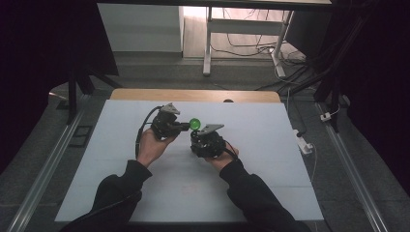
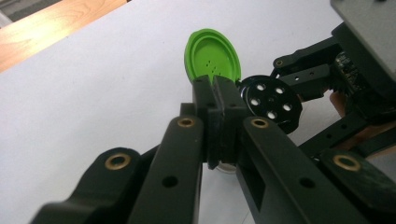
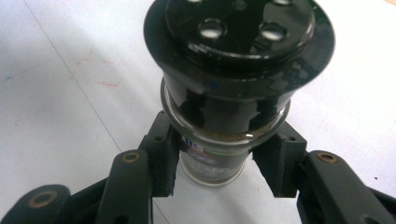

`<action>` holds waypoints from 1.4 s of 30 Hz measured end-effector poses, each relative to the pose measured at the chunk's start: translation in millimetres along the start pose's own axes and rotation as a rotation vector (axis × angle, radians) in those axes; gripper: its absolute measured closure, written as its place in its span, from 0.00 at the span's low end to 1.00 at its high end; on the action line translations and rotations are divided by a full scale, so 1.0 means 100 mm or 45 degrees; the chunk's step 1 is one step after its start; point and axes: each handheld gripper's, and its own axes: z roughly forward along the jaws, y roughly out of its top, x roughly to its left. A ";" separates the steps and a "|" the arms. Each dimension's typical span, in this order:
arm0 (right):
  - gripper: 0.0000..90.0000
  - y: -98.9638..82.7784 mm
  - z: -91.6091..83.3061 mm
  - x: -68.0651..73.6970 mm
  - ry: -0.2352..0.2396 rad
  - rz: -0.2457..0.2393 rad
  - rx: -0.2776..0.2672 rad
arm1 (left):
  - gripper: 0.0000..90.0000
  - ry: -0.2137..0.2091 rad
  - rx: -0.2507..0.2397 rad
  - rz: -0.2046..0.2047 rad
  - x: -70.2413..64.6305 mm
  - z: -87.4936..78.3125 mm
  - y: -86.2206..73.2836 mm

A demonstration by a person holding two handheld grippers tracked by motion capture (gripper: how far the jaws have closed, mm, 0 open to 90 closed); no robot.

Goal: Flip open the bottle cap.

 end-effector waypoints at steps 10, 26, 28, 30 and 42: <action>0.59 0.00 0.00 0.00 0.002 0.000 0.000 | 0.92 -0.019 -0.025 0.019 -0.06 -0.09 0.01; 0.37 0.00 -0.07 0.01 0.029 0.030 -0.012 | 0.59 -0.009 -0.008 0.032 -0.15 -0.26 -0.16; 0.34 0.00 -0.09 0.01 0.030 0.040 -0.022 | 0.55 -0.012 -0.009 0.026 -0.16 -0.30 -0.19; 0.32 0.00 -0.13 0.02 0.044 0.062 -0.026 | 0.49 -0.017 -0.014 0.019 -0.16 -0.33 -0.22; 0.23 -0.03 -0.31 0.09 0.085 0.113 -0.040 | 0.24 -0.055 -0.032 -0.031 -0.23 -0.56 -0.43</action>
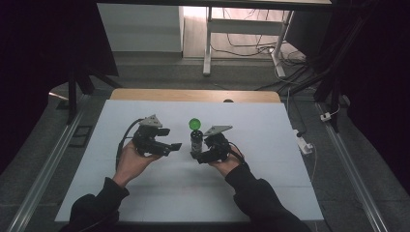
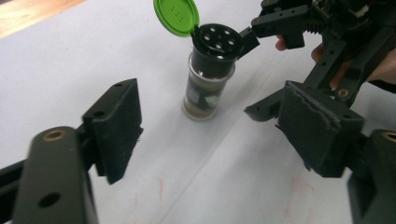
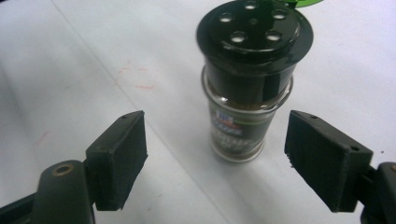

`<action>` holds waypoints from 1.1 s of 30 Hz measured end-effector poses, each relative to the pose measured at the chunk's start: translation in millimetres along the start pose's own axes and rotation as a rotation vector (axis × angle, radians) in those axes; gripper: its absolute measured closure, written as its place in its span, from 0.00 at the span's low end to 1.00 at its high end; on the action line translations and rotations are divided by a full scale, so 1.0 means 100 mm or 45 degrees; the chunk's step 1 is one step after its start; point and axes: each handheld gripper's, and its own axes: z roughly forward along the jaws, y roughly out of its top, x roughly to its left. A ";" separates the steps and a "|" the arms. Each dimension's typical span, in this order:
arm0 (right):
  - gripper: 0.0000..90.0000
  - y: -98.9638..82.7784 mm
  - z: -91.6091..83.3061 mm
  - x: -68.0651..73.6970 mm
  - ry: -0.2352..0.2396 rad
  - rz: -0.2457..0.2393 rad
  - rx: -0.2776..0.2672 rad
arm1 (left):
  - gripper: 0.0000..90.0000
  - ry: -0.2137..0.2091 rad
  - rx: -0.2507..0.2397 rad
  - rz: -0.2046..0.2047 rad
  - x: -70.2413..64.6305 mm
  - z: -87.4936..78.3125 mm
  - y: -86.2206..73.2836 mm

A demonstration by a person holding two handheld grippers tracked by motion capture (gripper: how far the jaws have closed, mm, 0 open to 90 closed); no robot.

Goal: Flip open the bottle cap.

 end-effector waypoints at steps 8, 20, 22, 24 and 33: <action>0.17 -0.04 -0.13 0.07 0.025 -0.007 -0.005 | 0.16 -0.015 -0.002 -0.006 -0.08 -0.12 -0.11; 0.08 -0.16 -0.38 0.15 0.029 -0.008 -0.006 | 0.05 -0.004 0.014 -0.018 -0.18 -0.29 -0.31; 0.07 -0.18 -0.43 0.16 0.033 -0.004 -0.009 | 0.04 0.005 0.011 -0.021 -0.19 -0.32 -0.35; 0.05 -0.20 -0.48 0.16 0.036 -0.004 -0.017 | 0.02 0.013 0.008 -0.021 -0.20 -0.36 -0.40; 0.00 -0.34 -0.74 0.21 0.023 -0.019 -0.040 | 0.00 0.064 -0.006 -0.037 -0.27 -0.60 -0.68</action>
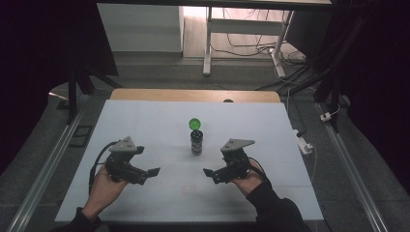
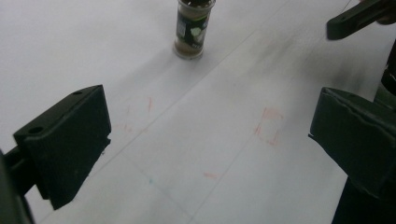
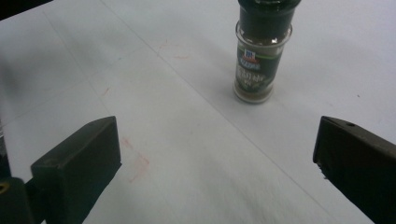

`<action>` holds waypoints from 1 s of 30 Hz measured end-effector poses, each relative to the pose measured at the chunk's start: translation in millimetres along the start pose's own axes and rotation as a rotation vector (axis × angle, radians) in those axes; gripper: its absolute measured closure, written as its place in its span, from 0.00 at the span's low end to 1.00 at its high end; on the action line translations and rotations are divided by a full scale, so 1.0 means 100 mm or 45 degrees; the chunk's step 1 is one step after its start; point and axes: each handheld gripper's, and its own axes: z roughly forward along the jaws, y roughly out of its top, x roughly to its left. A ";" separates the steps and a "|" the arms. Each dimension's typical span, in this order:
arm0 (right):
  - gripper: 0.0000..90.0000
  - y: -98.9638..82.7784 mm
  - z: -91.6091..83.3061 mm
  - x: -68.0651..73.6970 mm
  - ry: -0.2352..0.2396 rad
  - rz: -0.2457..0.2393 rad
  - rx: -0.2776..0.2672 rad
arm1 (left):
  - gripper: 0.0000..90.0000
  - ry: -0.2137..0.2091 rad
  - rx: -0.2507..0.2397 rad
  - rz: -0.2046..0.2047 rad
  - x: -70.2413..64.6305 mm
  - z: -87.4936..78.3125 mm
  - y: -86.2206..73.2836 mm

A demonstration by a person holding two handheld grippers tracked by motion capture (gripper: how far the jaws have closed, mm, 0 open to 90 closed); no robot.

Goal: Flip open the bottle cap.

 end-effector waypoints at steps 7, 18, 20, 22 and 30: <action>0.00 -0.18 -0.25 0.00 -0.033 0.022 -0.017 | 0.00 0.032 -0.043 -0.053 -0.01 -0.26 -0.26; 0.00 -0.53 -0.68 -0.08 -0.138 0.136 -0.061 | 0.00 0.066 -0.076 -0.124 -0.05 -0.57 -0.62; 0.00 -0.60 -0.74 -0.09 -0.162 0.148 -0.067 | 0.00 0.081 -0.073 -0.133 -0.06 -0.62 -0.70; 0.00 -0.67 -0.81 -0.10 -0.191 0.167 -0.076 | 0.00 0.087 -0.066 -0.148 -0.07 -0.65 -0.77; 0.00 -0.95 -1.05 -0.09 -0.289 0.224 -0.057 | 0.00 0.133 -0.017 -0.225 -0.05 -0.74 -1.07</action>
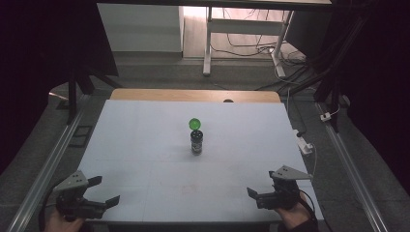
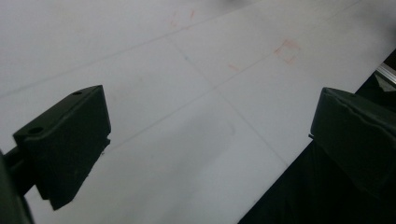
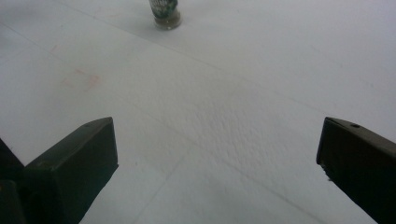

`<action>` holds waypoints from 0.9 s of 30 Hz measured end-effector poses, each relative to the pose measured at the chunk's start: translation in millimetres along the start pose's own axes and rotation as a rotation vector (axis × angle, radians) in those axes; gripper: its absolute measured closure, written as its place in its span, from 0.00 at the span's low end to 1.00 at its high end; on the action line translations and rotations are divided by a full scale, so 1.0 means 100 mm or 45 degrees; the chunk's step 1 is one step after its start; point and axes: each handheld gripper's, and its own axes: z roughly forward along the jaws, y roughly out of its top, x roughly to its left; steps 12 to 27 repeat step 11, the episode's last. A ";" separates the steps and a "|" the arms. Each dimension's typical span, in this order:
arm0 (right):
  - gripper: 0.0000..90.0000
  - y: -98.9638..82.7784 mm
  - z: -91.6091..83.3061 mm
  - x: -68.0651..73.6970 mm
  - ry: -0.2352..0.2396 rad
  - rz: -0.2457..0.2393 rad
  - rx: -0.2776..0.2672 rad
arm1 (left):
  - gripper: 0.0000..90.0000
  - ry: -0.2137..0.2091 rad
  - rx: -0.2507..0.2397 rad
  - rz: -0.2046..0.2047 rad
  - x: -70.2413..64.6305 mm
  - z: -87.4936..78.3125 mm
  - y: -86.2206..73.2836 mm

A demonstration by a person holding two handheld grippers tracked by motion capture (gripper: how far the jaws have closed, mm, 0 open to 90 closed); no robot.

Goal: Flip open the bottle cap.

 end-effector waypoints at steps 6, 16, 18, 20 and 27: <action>0.00 -0.11 -0.09 -0.03 -0.015 0.034 0.008 | 0.00 0.045 0.020 -0.016 0.01 -0.04 -0.07; 0.00 -0.12 -0.08 -0.05 -0.002 0.048 0.032 | 0.00 0.038 0.027 -0.027 0.02 -0.03 -0.06; 0.00 -0.12 -0.08 -0.05 -0.002 0.048 0.032 | 0.00 0.038 0.027 -0.027 0.02 -0.03 -0.06; 0.00 -0.12 -0.08 -0.05 -0.002 0.048 0.032 | 0.00 0.038 0.027 -0.027 0.02 -0.03 -0.06; 0.00 -0.12 -0.08 -0.05 -0.002 0.048 0.032 | 0.00 0.038 0.027 -0.027 0.02 -0.03 -0.06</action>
